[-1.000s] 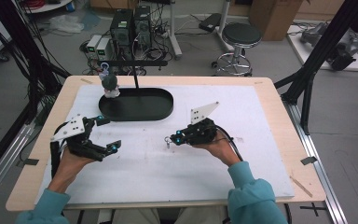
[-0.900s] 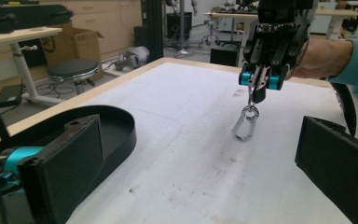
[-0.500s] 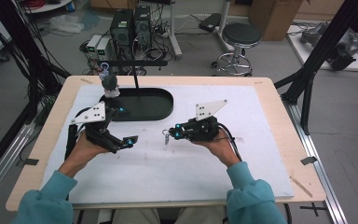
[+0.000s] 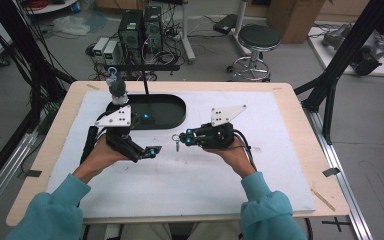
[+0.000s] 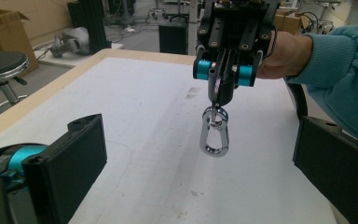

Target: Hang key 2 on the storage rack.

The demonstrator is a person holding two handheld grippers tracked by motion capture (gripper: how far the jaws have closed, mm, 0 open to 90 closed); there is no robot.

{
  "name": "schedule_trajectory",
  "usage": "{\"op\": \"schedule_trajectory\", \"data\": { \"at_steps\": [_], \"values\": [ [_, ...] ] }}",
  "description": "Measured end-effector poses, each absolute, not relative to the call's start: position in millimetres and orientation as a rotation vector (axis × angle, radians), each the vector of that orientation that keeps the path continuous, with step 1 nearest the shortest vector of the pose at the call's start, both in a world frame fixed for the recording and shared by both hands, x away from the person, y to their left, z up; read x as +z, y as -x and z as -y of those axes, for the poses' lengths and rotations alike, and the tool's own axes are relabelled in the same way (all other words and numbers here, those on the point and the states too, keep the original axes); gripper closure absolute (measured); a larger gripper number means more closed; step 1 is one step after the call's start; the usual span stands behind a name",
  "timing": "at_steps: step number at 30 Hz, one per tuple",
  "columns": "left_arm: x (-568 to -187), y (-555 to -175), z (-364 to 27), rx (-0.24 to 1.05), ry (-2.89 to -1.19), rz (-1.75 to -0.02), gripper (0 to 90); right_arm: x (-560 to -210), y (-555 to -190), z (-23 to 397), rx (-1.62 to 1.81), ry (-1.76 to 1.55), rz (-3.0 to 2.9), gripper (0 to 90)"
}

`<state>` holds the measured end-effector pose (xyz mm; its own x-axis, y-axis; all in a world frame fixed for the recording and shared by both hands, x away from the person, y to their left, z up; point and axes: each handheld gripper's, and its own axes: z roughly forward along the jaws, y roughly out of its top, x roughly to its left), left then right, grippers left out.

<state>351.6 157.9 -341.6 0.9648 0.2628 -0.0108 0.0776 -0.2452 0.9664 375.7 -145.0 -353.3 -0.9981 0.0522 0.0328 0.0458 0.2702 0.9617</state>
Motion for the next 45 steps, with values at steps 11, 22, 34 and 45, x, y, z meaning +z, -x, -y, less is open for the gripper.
{"op": "schedule_trajectory", "data": {
  "at_steps": [11, 22, 34, 45],
  "values": [
    [-343.7, -354.8, -145.0, 0.155, -1.831, -0.221, 11.4, -349.4, -376.4, 139.8, 1.917, -0.060, -2.474, 88.4],
    [-343.1, -354.9, -141.1, 0.099, -1.822, -0.167, 37.7, -349.6, -375.0, 135.9, 1.928, -0.049, -2.485, 88.4],
    [-340.1, -352.7, -144.4, 0.066, -1.793, -0.142, 63.9, -349.3, -374.4, 135.3, 1.955, -0.031, -2.480, 88.4],
    [-339.4, -352.1, -145.2, 0.076, -1.798, -0.138, 76.4, -348.8, -374.5, 136.6, 1.964, -0.028, -2.478, 88.4]
  ]
}}
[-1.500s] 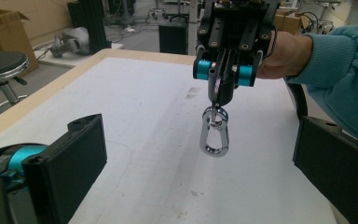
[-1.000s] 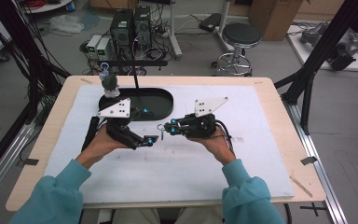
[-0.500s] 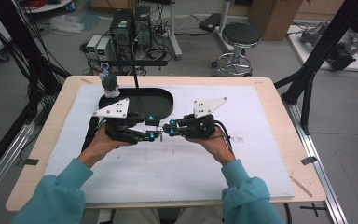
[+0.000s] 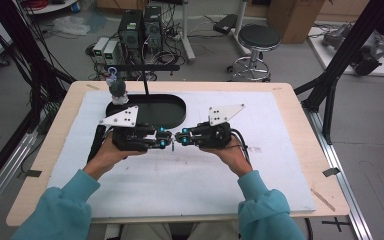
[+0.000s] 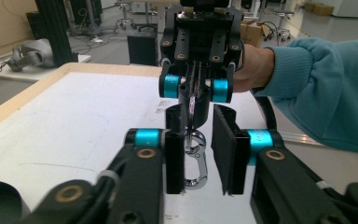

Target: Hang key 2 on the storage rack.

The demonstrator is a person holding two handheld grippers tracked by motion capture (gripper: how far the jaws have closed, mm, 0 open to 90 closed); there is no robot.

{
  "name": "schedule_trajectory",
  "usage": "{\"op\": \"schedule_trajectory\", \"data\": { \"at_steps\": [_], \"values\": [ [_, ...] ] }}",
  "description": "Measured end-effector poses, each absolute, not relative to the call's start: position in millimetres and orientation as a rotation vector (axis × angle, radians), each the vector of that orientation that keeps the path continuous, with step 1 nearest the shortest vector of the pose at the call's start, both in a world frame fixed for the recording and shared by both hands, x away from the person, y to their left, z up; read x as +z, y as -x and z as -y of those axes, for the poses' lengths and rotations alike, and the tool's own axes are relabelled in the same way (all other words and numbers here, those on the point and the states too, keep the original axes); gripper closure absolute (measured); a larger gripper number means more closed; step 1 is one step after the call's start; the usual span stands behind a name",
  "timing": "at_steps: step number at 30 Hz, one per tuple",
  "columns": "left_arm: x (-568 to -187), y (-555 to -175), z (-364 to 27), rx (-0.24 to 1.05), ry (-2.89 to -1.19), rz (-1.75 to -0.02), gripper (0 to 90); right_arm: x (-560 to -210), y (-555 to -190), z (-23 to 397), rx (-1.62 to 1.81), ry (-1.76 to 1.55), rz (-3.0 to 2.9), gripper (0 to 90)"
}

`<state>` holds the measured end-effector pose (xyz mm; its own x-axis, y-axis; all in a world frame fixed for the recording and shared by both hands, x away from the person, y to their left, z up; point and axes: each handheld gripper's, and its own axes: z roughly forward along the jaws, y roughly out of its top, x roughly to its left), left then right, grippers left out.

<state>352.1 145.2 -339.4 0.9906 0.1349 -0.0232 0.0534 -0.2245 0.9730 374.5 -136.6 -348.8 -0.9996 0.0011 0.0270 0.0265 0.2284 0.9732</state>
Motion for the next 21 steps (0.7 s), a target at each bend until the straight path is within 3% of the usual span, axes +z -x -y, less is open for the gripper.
{"op": "schedule_trajectory", "data": {
  "at_steps": [21],
  "values": [
    [-339.4, -351.8, -145.3, 0.102, -1.808, -0.129, 86.9, -350.0, -375.1, 135.2, -1.926, 0.015, 2.441, 88.2]
  ]
}}
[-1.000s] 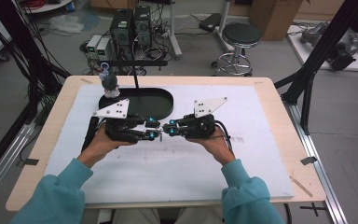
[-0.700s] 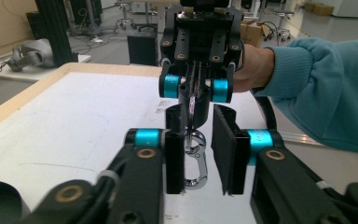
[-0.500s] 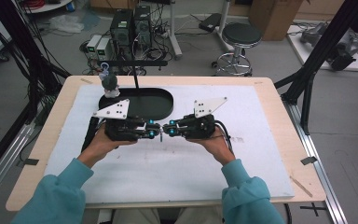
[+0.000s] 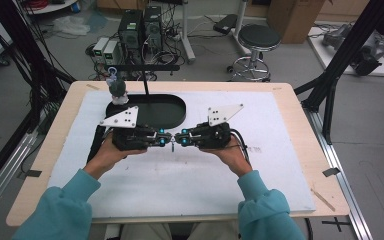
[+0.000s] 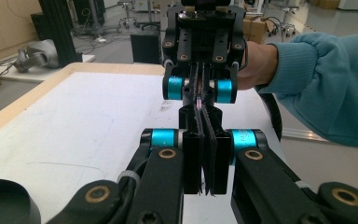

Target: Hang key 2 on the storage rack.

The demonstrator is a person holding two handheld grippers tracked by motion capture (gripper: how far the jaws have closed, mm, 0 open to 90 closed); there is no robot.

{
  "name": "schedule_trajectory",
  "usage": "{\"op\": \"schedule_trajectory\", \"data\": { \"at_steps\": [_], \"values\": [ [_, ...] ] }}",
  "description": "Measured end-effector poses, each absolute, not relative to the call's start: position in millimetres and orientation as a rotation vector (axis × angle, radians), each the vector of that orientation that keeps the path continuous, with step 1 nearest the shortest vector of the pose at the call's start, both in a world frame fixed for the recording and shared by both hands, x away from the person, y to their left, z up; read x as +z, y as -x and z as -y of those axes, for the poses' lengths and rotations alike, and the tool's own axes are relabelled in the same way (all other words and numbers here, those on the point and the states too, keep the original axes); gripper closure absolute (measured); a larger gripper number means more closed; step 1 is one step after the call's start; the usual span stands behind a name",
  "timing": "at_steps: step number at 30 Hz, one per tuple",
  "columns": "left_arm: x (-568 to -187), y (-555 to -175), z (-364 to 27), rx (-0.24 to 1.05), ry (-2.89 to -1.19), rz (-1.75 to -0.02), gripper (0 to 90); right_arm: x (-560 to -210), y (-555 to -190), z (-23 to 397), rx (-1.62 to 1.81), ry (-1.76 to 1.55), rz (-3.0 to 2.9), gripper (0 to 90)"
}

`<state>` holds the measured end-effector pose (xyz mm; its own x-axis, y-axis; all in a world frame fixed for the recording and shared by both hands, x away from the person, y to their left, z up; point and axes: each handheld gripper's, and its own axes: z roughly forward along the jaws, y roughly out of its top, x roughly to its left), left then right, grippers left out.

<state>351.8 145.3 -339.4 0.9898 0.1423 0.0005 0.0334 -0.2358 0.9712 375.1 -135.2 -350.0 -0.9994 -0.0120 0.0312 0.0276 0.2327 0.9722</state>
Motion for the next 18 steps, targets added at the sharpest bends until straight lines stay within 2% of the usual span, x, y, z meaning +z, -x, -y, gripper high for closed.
{"op": "schedule_trajectory", "data": {
  "at_steps": [13, 18],
  "values": [
    [-338.5, -350.5, -145.1, 0.094, -1.833, -0.149, 88.2, -350.9, -375.6, 134.3, -1.916, 0.006, 2.447, 86.8],
    [-339.0, -351.5, -145.7, 0.109, -1.851, -0.173, 88.2, -351.8, -374.7, 133.1, -1.930, 0.030, 2.443, 66.4]
  ]
}}
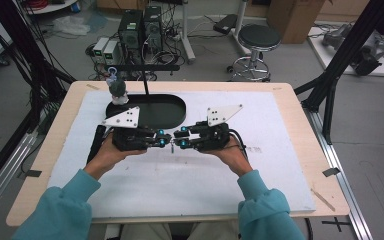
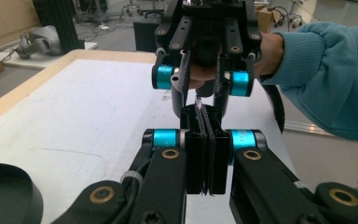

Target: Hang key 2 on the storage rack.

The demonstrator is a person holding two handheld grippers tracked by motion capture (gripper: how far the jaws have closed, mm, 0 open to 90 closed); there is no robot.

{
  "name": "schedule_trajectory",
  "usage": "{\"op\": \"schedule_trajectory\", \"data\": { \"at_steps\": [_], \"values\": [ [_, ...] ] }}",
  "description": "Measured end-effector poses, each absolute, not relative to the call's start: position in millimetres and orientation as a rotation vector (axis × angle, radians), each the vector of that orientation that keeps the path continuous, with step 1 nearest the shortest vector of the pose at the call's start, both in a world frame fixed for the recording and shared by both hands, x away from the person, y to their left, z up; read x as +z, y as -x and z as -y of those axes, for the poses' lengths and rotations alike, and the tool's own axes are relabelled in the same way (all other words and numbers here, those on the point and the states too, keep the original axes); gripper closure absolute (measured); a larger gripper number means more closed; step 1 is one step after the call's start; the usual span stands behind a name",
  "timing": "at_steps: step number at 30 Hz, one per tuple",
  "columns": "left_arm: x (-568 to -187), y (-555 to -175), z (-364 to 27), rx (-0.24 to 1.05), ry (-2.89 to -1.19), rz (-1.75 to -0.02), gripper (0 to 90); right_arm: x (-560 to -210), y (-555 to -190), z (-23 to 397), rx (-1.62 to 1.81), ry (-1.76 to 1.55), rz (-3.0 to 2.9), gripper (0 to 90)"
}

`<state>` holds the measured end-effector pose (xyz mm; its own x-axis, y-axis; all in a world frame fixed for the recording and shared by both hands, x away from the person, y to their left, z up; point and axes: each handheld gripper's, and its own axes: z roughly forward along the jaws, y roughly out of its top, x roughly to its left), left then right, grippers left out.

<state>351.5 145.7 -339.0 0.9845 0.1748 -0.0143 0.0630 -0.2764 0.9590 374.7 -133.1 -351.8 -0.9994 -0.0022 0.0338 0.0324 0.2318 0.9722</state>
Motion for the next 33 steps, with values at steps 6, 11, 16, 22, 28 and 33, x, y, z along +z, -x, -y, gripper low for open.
{"op": "schedule_trajectory", "data": {
  "at_steps": [6, 11, 16, 22, 28, 33],
  "values": [
    [-336.9, -351.3, -150.7, 0.134, -1.855, -0.202, 88.2, -354.1, -368.8, 133.2, -1.958, 0.238, 2.580, 0.5],
    [-334.4, -353.6, -157.9, 0.152, -1.851, -0.230, 88.2, -349.6, -367.9, 140.0, -2.004, 0.356, 2.571, 0.5],
    [-326.9, -356.5, -164.7, 0.201, -1.857, -0.257, 88.2, -352.3, -364.7, 156.1, -2.049, 0.443, 2.569, 0.5],
    [-309.4, -365.2, -178.0, 0.272, -1.880, -0.301, 88.2, -362.4, -359.0, 184.8, -2.162, 0.623, 2.553, 0.5],
    [-291.8, -379.9, -194.8, 0.343, -1.882, -0.368, 88.2, -369.6, -347.4, 215.7, -2.261, 0.769, 2.542, 0.5],
    [-277.8, -398.0, -208.0, 0.397, -1.901, -0.425, 88.2, -378.9, -336.3, 236.6, -2.318, 0.860, 2.534, 0.5]
  ]
}}
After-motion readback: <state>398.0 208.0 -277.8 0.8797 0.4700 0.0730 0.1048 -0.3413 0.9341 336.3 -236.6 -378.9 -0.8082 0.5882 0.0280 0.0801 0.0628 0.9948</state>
